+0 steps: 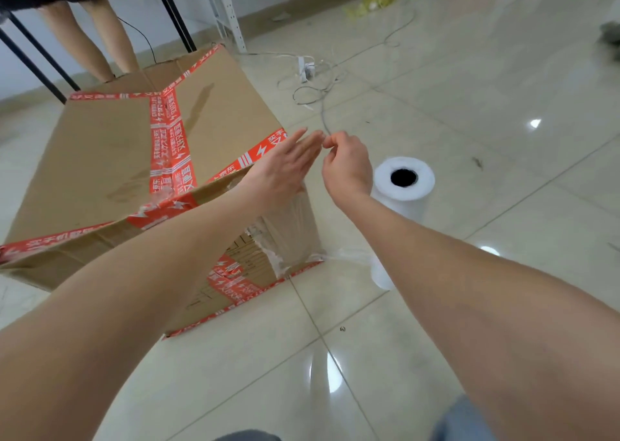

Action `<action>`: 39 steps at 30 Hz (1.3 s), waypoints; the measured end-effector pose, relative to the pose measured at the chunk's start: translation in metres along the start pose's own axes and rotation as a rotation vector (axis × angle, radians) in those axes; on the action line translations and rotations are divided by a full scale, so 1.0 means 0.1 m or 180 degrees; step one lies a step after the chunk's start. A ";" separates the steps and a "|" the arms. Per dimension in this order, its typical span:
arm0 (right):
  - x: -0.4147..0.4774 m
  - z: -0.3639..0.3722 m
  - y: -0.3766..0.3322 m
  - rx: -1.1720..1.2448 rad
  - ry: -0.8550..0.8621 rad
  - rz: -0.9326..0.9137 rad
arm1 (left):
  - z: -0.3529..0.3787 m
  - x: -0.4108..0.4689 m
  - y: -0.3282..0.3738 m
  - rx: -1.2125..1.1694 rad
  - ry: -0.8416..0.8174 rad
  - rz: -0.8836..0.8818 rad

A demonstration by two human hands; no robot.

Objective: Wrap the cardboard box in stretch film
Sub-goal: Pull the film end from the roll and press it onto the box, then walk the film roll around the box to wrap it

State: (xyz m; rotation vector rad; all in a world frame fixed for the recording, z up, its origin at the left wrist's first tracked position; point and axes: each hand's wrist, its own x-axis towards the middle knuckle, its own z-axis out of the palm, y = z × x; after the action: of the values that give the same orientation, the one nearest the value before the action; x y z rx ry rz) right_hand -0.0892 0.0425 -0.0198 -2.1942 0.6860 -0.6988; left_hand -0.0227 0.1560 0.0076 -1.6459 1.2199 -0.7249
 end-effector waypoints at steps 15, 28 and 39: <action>0.21 -0.55 0.09 -0.1067 -0.0422 0.1011 | -0.64 0.63 -0.05 -0.2213 -0.0759 -0.0299; 0.20 -1.16 0.21 -0.0829 -0.1773 0.2192 | -1.26 1.02 -0.03 -0.4208 -0.1814 -0.0078; 0.41 -1.13 0.38 -0.0582 -0.2118 0.2753 | -1.18 1.34 0.04 -0.4174 -0.2351 -0.0104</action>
State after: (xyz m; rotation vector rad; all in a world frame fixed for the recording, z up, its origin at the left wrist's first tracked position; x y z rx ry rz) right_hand -0.1434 -0.0603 0.0291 -1.8280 1.2125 0.5235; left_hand -0.0809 -0.0090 0.0415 -2.5757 1.0986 0.8802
